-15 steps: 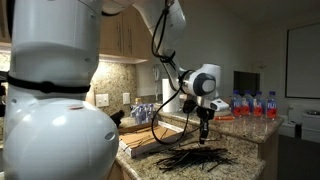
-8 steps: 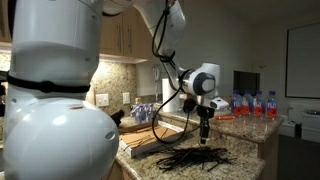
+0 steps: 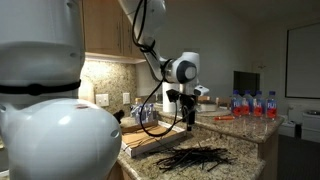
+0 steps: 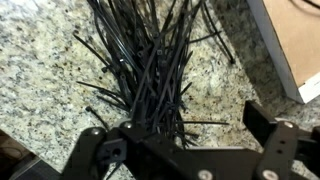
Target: Remove the zip ties from the box
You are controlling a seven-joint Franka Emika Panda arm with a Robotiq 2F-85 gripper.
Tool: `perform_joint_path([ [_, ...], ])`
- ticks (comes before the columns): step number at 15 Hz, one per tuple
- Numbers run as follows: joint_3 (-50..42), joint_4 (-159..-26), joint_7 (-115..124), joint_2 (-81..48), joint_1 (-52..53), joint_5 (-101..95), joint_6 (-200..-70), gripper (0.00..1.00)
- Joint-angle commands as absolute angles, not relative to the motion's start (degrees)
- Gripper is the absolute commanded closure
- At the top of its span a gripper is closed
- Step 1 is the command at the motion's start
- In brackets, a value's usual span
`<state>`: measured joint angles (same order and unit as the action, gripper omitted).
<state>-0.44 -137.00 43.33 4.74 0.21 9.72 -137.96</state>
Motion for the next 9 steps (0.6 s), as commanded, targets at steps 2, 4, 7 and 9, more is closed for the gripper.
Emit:
perform_joint_path([
  [2, 3.67, -137.64, 40.19, 10.78, 2.38, 4.95, -128.29, 0.00],
  [4, 5.28, -135.79, 38.01, 11.65, 3.67, 4.93, -122.53, 0.00],
  [7, 7.18, -131.62, 34.44, 11.41, 5.02, 4.34, -113.21, 0.00],
  [9, 8.67, -128.37, 32.78, 10.70, 5.79, 2.83, -107.20, 0.00],
])
